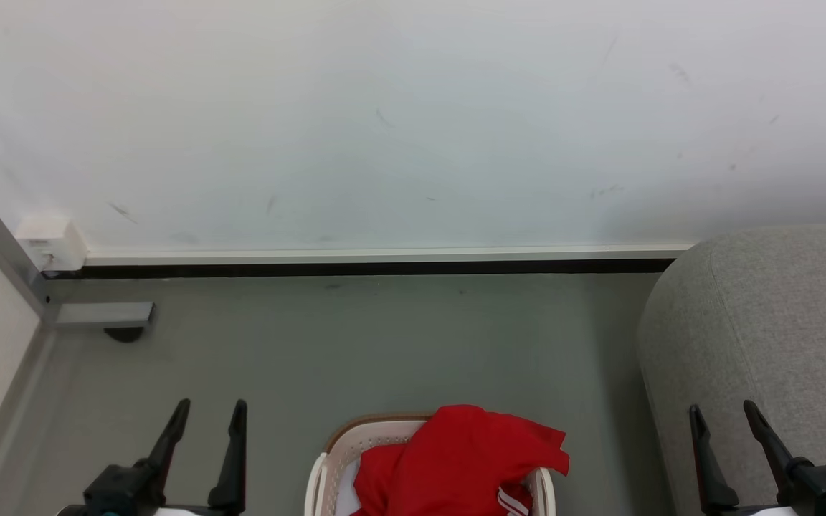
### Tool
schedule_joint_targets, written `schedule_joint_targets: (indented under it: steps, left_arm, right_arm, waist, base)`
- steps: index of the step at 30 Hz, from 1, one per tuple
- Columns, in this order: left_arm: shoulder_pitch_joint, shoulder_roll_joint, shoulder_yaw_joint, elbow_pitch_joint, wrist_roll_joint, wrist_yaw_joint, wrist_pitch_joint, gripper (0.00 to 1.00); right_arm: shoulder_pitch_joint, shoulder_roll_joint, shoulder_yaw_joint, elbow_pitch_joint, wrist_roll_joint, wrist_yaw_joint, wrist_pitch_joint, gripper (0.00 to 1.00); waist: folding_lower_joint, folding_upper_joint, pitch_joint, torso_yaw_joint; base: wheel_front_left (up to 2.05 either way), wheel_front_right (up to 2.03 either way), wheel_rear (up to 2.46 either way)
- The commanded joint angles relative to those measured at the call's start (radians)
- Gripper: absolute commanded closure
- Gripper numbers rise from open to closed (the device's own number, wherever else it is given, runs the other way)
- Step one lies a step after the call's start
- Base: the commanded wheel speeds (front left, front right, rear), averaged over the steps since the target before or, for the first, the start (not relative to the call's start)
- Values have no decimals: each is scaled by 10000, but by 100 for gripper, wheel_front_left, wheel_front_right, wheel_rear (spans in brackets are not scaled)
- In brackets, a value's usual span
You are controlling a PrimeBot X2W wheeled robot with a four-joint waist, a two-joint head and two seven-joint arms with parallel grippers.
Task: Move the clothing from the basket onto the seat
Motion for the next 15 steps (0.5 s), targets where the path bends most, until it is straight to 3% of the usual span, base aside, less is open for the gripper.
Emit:
schedule_joint_targets:
  steps: [1,15]
  left_arm:
    - [97,101,6,17,304,-33,-103,0]
    - [123,-28,129,151,1200,-256,-347,0]
  right_arm:
    - [79,-26,-95,22,-150,-18,-88,0]
    - [100,11,-165,132,-825,-20,-333,0]
  waist:
    - [0,0,2,4]
    - [0,0,83,-44]
  base:
    - [0,0,0]
    - [0,0,0]
